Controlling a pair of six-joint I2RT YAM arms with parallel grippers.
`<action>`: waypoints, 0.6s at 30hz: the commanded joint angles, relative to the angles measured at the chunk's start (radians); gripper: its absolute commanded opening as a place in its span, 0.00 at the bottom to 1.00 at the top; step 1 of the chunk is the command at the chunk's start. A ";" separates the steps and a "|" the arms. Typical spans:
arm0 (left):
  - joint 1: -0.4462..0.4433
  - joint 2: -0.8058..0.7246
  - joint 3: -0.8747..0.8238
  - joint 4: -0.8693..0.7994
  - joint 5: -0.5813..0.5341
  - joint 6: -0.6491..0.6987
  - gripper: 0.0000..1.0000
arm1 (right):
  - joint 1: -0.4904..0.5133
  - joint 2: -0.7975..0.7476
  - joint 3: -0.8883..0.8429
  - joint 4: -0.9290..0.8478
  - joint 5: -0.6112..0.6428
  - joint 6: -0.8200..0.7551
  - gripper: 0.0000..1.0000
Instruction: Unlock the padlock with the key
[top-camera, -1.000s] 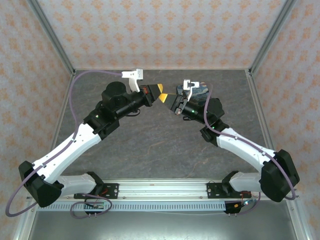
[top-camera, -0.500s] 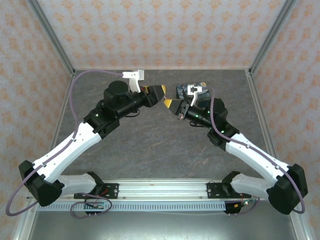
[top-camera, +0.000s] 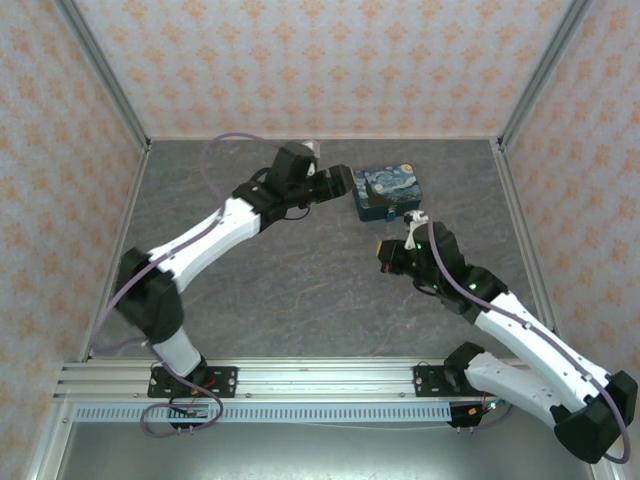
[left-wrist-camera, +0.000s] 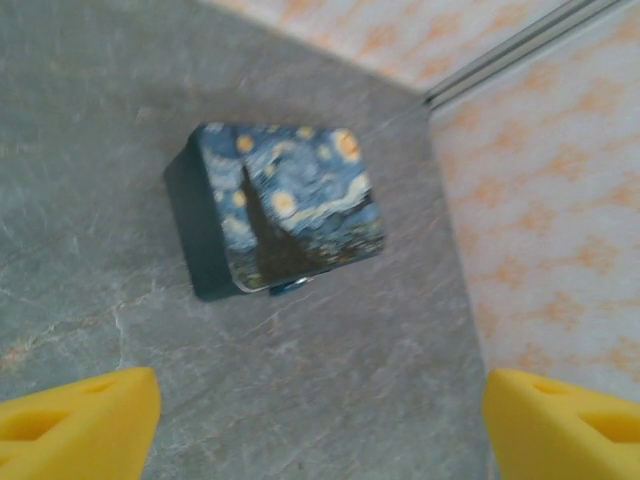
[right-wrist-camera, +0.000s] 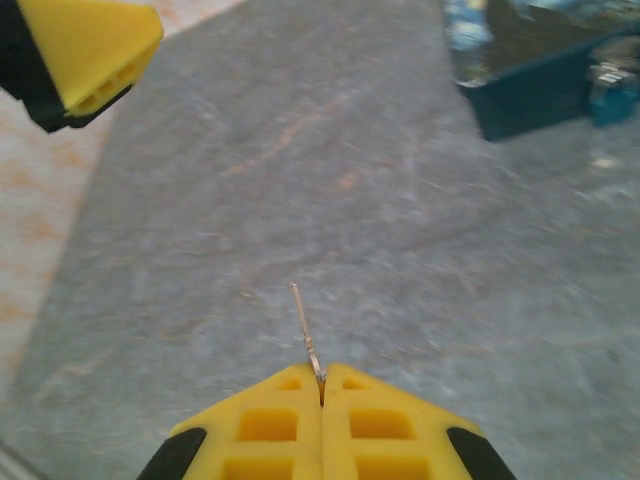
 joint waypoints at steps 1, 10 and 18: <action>0.002 0.129 0.118 -0.078 0.084 -0.033 0.85 | -0.004 -0.071 -0.033 -0.123 0.127 0.004 0.00; 0.006 0.517 0.466 -0.216 0.162 -0.049 0.86 | -0.031 -0.253 -0.116 -0.105 0.123 0.034 0.00; 0.017 0.633 0.533 -0.240 0.149 -0.076 0.85 | -0.041 -0.267 -0.122 -0.132 0.104 0.036 0.00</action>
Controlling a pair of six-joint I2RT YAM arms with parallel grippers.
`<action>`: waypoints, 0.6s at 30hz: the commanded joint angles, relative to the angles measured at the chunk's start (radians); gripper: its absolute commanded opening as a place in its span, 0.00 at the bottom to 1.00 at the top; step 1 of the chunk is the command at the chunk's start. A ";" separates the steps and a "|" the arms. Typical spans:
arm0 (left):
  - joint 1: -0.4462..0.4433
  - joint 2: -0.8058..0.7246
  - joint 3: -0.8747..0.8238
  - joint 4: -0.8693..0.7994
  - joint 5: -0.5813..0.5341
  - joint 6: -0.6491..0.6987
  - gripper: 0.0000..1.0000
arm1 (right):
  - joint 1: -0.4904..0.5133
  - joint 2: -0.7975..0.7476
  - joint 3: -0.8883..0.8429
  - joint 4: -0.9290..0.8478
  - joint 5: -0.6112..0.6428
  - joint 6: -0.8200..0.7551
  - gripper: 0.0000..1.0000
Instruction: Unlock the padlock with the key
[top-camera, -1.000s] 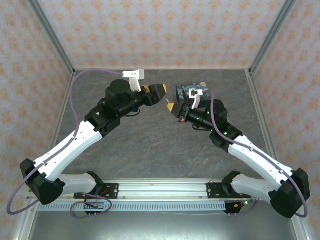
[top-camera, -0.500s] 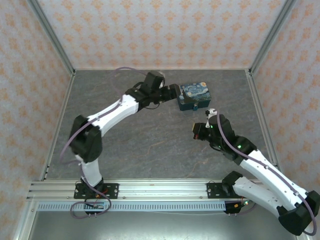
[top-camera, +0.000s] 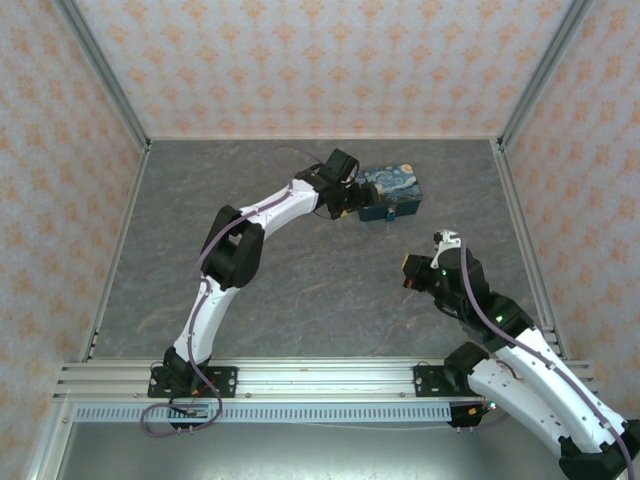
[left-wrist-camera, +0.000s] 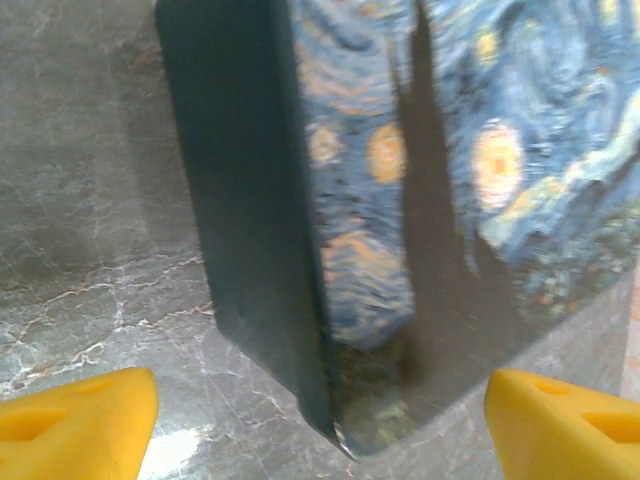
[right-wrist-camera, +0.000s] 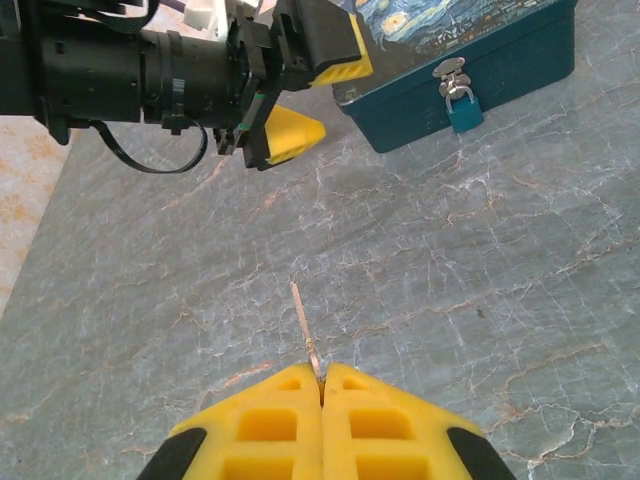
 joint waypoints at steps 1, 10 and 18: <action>0.012 0.013 0.035 -0.052 0.005 -0.021 0.84 | -0.004 -0.003 -0.006 -0.026 0.000 0.009 0.00; 0.029 -0.024 -0.089 -0.090 -0.044 0.015 0.81 | -0.004 0.015 -0.003 -0.024 0.001 0.009 0.00; 0.077 -0.133 -0.316 -0.029 -0.068 0.022 0.81 | -0.004 0.042 0.000 -0.009 -0.010 0.007 0.00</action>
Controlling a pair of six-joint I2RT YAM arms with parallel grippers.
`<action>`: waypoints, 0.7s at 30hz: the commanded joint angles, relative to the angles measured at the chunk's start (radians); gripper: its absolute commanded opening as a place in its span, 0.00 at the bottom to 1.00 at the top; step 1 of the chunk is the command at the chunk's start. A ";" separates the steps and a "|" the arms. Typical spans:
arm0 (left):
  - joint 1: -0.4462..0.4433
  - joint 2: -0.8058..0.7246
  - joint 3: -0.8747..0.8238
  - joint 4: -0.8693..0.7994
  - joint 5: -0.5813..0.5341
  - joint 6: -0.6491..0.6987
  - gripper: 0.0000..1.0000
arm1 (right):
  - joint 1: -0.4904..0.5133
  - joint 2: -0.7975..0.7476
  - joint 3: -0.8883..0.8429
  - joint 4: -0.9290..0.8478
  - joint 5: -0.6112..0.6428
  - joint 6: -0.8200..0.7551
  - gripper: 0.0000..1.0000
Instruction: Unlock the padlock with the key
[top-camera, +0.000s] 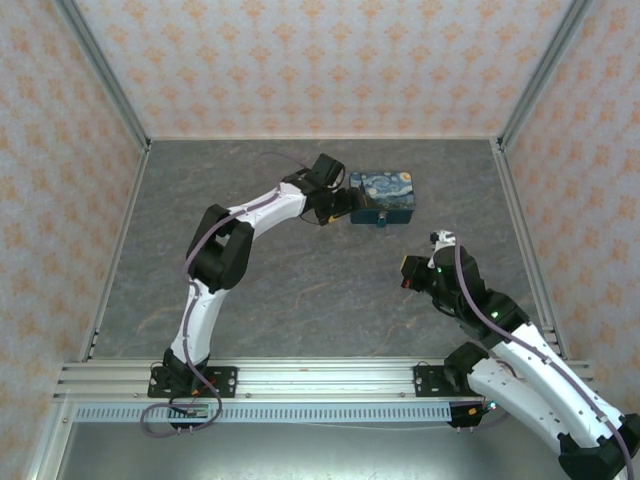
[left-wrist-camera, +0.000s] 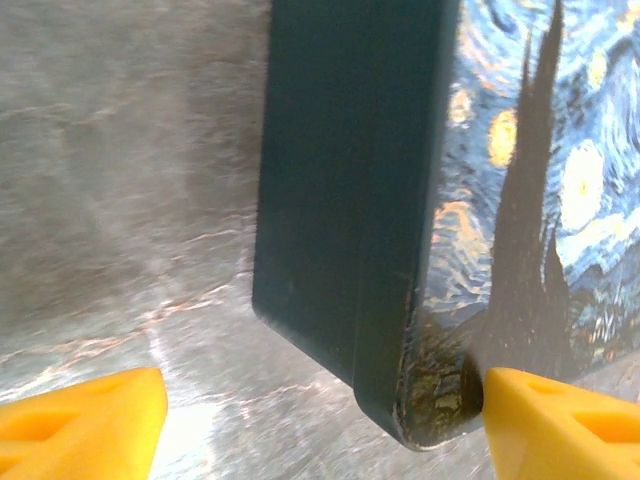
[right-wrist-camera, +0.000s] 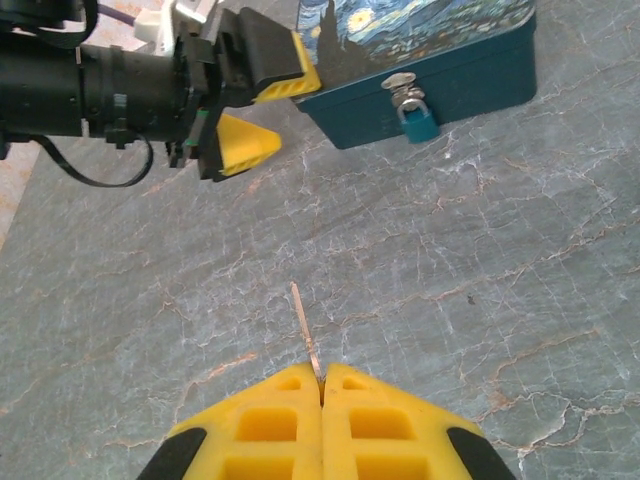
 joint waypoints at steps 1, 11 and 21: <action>0.036 -0.018 -0.112 -0.085 -0.075 0.033 0.80 | -0.005 0.008 0.001 0.000 -0.010 0.006 0.00; 0.050 -0.214 -0.419 -0.020 -0.084 0.055 0.80 | -0.032 0.066 -0.040 0.123 -0.138 0.027 0.00; 0.072 -0.411 -0.677 0.002 -0.128 0.043 0.79 | -0.140 0.117 -0.079 0.226 -0.306 0.048 0.00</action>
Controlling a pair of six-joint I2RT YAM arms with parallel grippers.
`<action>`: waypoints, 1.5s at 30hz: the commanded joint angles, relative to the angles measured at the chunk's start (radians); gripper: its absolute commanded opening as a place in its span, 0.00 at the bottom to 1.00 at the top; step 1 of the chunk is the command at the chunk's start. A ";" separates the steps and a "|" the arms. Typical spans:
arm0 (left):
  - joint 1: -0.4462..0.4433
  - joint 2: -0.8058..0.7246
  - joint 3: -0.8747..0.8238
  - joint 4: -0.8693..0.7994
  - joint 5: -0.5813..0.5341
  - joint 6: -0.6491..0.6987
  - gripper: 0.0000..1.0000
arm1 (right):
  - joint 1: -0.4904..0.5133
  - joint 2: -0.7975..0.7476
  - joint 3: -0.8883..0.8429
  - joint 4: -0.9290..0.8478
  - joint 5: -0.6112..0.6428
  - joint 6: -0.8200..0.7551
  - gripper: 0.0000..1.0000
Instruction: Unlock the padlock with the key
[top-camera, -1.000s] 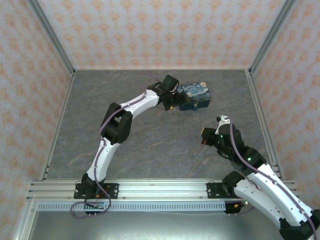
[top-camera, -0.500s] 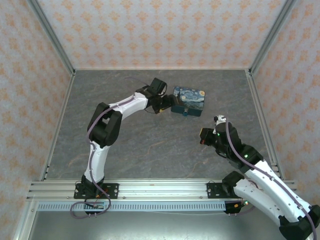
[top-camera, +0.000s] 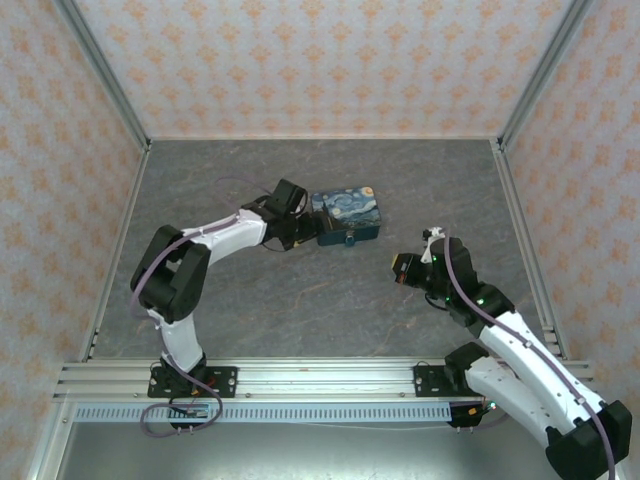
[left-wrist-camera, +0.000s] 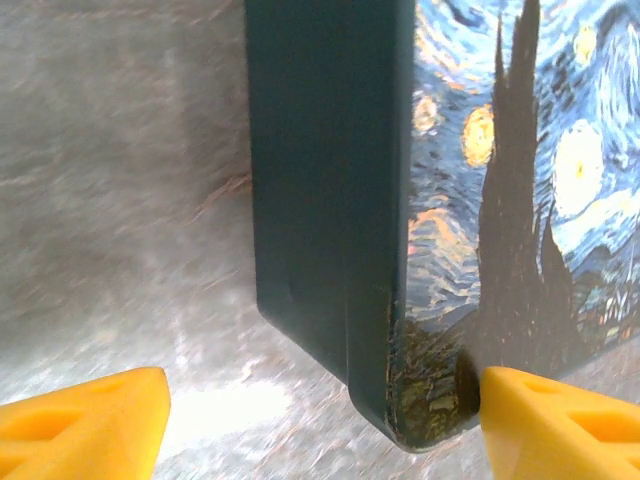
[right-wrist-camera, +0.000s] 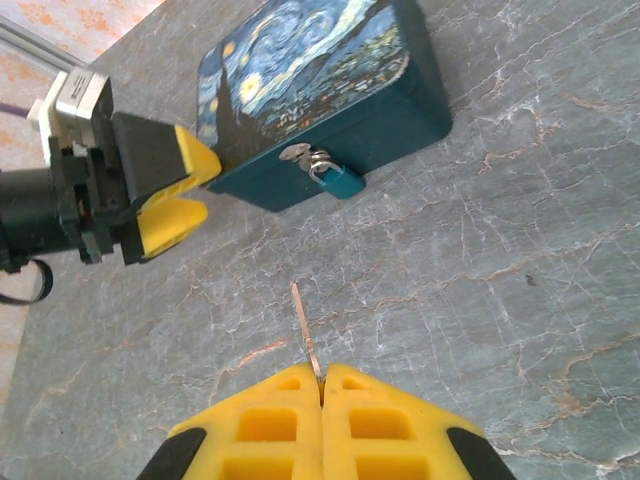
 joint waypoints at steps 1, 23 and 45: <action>0.024 -0.019 -0.110 -0.142 -0.093 0.024 0.79 | -0.013 0.016 -0.008 0.078 -0.078 0.012 0.00; 0.178 -0.316 -0.282 -0.074 -0.048 0.149 0.83 | 0.007 0.424 0.092 0.493 -0.306 0.055 0.00; 0.096 -0.685 -0.658 0.308 0.088 0.257 0.92 | 0.055 0.974 0.436 0.413 -0.313 -0.012 0.00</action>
